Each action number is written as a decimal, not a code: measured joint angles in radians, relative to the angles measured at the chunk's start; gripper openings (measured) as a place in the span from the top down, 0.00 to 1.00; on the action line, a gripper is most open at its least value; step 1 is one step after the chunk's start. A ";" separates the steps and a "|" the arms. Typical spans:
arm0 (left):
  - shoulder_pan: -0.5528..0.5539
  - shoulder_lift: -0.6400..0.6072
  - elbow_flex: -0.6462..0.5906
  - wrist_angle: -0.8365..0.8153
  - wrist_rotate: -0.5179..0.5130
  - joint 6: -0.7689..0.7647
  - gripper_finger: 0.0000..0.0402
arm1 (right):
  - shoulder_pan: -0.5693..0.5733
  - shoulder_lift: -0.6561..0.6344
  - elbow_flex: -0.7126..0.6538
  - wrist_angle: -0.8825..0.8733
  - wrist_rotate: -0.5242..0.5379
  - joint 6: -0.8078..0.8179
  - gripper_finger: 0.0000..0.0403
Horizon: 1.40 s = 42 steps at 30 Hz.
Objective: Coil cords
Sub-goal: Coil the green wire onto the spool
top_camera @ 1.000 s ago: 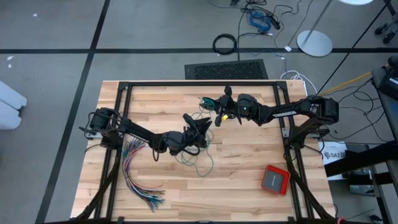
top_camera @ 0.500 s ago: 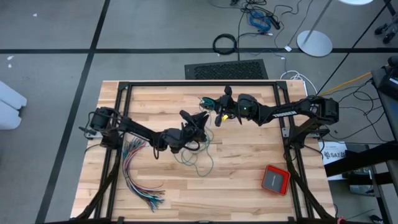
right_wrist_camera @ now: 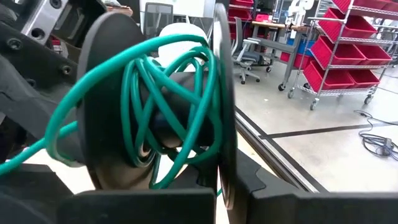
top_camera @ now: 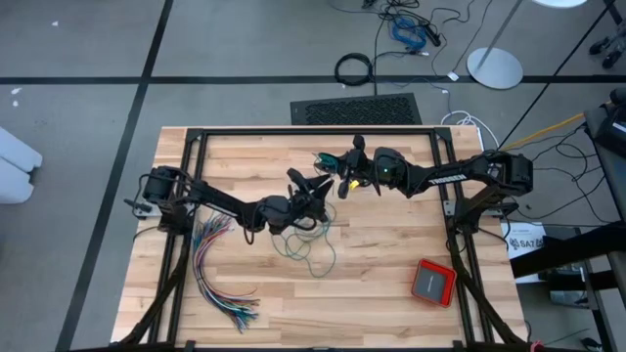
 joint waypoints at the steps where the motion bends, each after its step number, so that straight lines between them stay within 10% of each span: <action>1: 0.000 0.000 0.000 -0.001 0.008 -0.008 0.75 | 0.000 0.000 0.000 0.000 0.000 0.000 1.00; 25: 0.033 0.007 -0.001 -0.057 0.135 -0.210 0.75 | 0.000 0.000 0.001 0.062 -0.004 0.052 1.00; 42: 0.043 0.009 -0.001 -0.012 0.006 -0.121 0.75 | 0.000 0.000 0.001 0.118 -0.108 0.161 1.00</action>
